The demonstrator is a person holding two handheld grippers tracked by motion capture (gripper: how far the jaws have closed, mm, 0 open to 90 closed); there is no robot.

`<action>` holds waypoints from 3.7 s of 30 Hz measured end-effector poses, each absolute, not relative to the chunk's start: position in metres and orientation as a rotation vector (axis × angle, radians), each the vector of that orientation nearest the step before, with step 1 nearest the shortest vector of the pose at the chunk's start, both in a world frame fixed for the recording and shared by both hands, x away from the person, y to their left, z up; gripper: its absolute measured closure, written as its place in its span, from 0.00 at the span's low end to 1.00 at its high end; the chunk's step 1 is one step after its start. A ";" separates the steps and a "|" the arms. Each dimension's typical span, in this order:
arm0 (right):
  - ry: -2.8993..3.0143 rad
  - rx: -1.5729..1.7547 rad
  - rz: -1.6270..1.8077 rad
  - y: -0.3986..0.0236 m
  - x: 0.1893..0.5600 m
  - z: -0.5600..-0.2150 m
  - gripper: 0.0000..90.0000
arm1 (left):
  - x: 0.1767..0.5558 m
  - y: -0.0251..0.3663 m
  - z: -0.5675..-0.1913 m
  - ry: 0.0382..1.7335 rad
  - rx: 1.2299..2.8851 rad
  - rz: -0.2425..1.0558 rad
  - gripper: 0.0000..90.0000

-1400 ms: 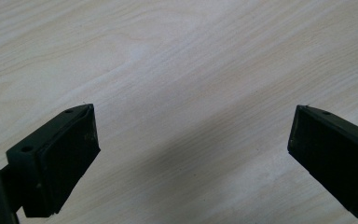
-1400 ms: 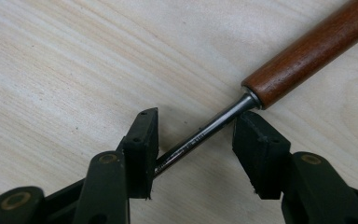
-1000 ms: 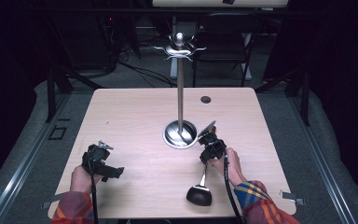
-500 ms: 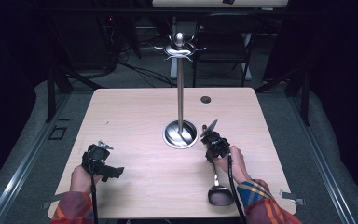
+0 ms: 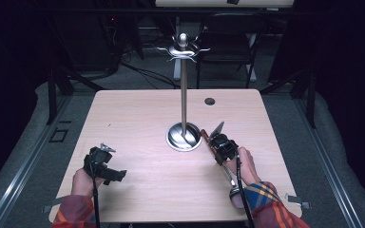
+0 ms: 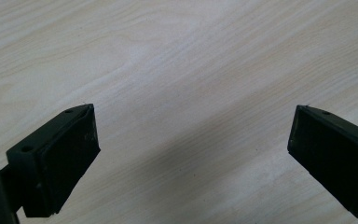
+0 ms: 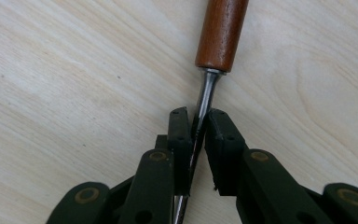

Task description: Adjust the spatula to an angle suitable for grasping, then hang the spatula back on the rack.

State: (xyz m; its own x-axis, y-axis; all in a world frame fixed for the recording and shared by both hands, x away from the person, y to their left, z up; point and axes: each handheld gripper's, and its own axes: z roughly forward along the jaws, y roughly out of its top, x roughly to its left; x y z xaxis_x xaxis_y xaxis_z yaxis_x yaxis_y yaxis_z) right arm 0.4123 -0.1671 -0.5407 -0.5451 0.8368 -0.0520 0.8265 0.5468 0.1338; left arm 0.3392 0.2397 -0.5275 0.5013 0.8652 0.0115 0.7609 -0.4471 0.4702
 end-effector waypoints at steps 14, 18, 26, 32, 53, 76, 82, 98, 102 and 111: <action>2.676 1.491 0.134 -0.188 0.414 -0.538 0.82 | 0.339 0.240 -0.528 1.342 2.351 0.347 0.02; 2.663 1.511 0.175 -0.188 0.416 -0.537 0.80 | 0.340 0.239 -0.528 1.341 2.349 0.344 0.02; 2.595 1.593 0.231 -0.189 0.417 -0.541 0.87 | 0.340 0.239 -0.528 1.343 2.347 0.346 0.02; 2.577 1.586 0.247 -0.185 0.416 -0.542 0.89 | 0.339 0.239 -0.528 1.342 2.348 0.347 0.02; 2.549 1.531 0.461 -0.198 0.411 -0.518 0.93 | 0.339 0.240 -0.528 1.343 2.333 0.342 0.01; 2.495 1.349 0.702 -0.199 0.392 -0.486 0.93 | 0.339 0.240 -0.527 1.342 2.340 0.343 0.01; 2.459 1.312 0.738 -0.199 0.384 -0.477 0.93 | 0.339 0.240 -0.527 1.338 2.338 0.339 0.01; 2.394 1.243 0.849 -0.195 0.372 -0.458 0.93 | 0.339 0.239 -0.528 1.337 2.339 0.341 0.01; 2.385 1.235 0.879 -0.194 0.370 -0.454 0.93 | 0.339 0.239 -0.528 1.337 2.337 0.343 0.01; 2.340 1.210 0.941 -0.196 0.365 -0.441 0.94 | 0.339 0.239 -0.528 1.336 2.337 0.343 0.01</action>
State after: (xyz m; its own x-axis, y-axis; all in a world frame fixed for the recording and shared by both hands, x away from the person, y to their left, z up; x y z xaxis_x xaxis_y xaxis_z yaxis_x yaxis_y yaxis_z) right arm 0.3648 -0.1962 -0.4412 -0.5780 0.8161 0.0001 0.5892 0.4172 0.6920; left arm 0.3393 0.2392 -0.5278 0.5065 0.8622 0.0040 0.7572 -0.4471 0.4761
